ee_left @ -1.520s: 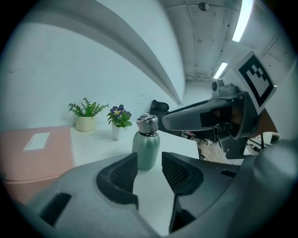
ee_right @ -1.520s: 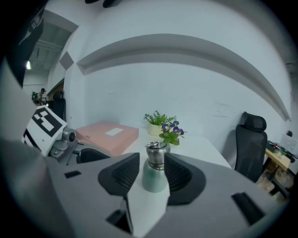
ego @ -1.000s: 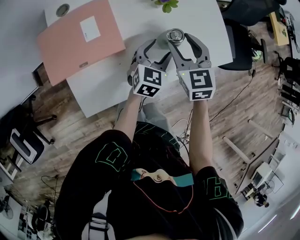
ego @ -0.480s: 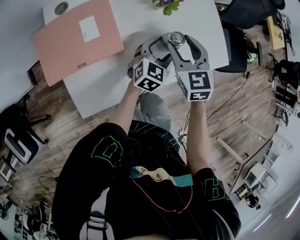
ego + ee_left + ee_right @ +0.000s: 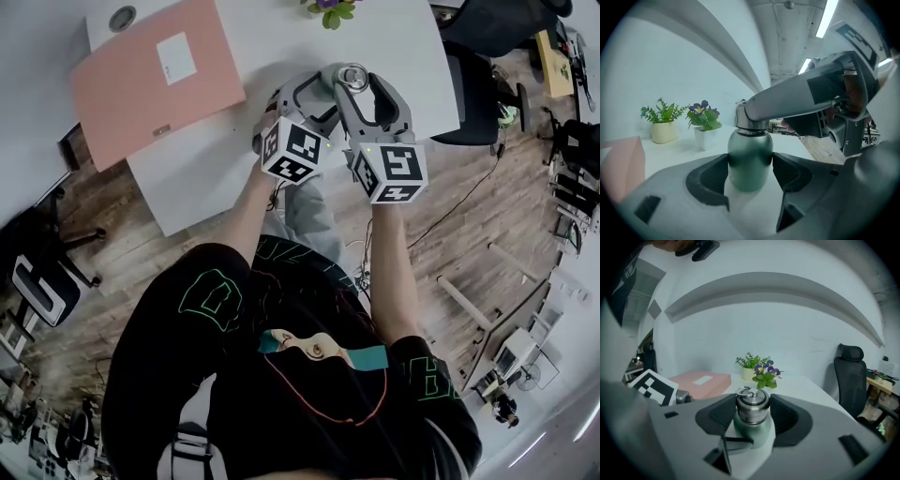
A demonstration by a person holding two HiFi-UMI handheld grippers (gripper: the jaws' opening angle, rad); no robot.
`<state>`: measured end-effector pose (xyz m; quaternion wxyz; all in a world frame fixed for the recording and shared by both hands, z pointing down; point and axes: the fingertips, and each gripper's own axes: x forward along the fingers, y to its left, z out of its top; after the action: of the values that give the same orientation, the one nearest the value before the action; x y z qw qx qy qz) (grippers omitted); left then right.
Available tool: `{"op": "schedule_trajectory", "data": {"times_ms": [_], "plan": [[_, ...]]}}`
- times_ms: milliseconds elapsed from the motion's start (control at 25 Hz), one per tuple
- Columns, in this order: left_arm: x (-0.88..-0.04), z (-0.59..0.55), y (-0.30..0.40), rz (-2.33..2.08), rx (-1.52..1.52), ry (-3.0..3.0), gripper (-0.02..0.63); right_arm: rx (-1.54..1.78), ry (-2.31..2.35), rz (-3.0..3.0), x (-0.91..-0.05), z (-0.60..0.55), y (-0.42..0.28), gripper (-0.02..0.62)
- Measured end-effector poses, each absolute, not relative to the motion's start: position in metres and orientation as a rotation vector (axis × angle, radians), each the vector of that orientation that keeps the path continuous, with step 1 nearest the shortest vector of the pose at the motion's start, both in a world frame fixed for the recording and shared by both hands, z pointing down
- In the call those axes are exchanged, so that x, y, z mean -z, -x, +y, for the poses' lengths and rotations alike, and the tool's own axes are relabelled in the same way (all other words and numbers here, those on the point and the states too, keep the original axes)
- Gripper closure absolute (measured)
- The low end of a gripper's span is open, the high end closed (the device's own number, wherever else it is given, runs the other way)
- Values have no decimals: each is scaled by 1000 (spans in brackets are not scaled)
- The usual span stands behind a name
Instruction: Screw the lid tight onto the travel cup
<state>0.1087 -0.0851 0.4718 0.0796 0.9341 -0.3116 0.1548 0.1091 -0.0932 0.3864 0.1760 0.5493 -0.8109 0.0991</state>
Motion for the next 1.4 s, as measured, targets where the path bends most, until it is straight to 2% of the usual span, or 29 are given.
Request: {"op": "schedule_trajectory", "data": {"times_ms": [160,240,440,920,1160,1240,1400], "plan": [[-473,-84,-109,-929,-453,-2799,301,-251,-1510,-2293,-388,-91,-109,351],[-473,-84,-109,-922,-454,-2800,302,-227,-1445,-2321,-384,-88,-110,304],[-474,-83,-108,-907,-449,-2809,302,-172,-1256,-2372,-380,-82,-117,304],[-474,-83,-107,-900,-437,-2811,304,-224,-940,-2536,-386,-91,-108,314],[-474,-82,-108,-878,-437,-2824,305,-224,-754,-2585,-385,-90,-102,334],[-475,-82,-107,-878,-442,-2825,305,-222,-735,-2589,-387,-91,-103,359],[-476,-83,-107,-879,-440,-2830,305,-195,-735,-2595,-386,-92,-102,362]]}}
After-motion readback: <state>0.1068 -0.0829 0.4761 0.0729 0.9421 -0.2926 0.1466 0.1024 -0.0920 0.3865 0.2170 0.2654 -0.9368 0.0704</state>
